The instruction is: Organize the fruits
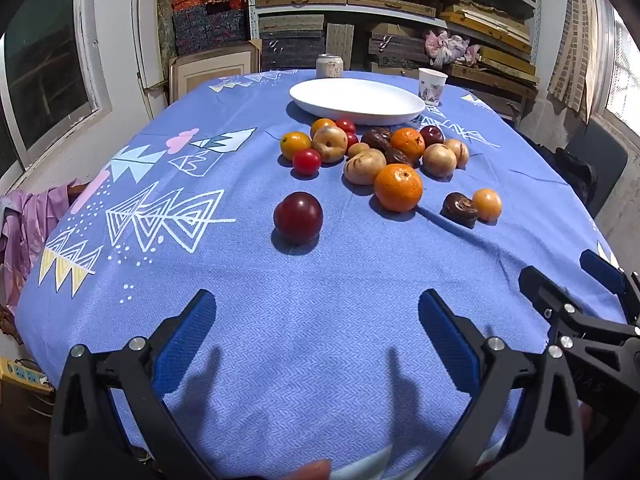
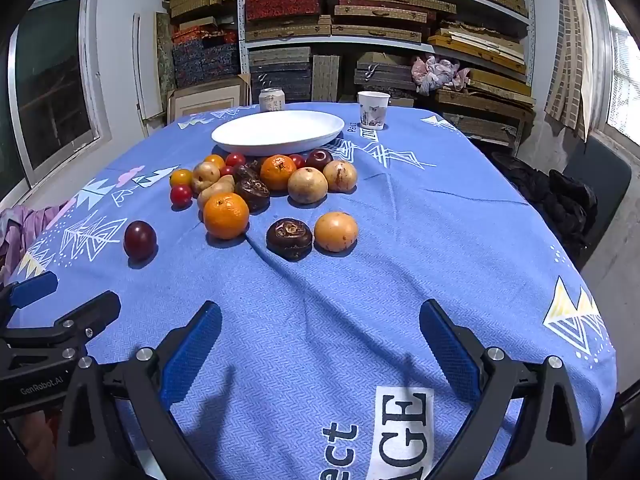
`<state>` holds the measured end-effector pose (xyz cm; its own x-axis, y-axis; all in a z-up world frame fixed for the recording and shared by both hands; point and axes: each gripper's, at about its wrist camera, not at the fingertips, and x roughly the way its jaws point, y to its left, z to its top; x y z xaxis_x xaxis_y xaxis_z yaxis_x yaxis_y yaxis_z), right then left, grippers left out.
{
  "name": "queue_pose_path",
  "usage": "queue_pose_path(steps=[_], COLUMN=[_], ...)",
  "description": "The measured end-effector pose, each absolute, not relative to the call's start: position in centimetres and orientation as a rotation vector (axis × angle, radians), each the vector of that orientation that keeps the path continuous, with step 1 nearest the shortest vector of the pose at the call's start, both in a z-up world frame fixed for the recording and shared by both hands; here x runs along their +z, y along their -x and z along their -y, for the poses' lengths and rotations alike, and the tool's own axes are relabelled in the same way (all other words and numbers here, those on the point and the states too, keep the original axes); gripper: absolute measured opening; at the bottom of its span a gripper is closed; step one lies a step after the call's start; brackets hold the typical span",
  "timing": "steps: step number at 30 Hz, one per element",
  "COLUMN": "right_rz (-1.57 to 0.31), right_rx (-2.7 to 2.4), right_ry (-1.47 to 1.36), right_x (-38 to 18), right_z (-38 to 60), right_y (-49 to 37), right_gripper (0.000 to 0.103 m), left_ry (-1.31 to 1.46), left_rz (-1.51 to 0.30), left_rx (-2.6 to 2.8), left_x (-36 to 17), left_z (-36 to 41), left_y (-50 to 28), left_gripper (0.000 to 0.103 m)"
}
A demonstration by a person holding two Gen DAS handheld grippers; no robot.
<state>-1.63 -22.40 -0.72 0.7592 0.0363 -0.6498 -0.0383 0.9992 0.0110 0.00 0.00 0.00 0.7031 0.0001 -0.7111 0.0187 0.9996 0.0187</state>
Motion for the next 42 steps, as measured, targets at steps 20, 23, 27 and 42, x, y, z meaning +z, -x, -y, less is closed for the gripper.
queue_pose_path(steps=[20, 23, 27, 42], right_rz=[-0.714, -0.714, -0.714, -0.715], right_rx=[0.044, 0.043, 0.044, 0.044], right_ry=[0.002, 0.003, 0.003, 0.001], right_x=[-0.9, -0.9, -0.9, -1.0], right_z=[22.5, 22.4, 22.5, 22.6], right_y=[1.6, 1.6, 1.6, 1.6], right_gripper=[0.1, 0.1, 0.1, 0.1], left_ry=[-0.029, -0.03, -0.03, -0.027], left_rz=[-0.794, -0.795, -0.796, -0.804], left_rx=[-0.011, -0.011, -0.009, -0.008], left_x=[0.0, -0.2, -0.2, -1.3], left_z=[0.1, 0.3, 0.3, 1.2], left_y=[0.0, 0.0, -0.1, -0.2], left_gripper=[0.099, 0.099, 0.099, 0.099])
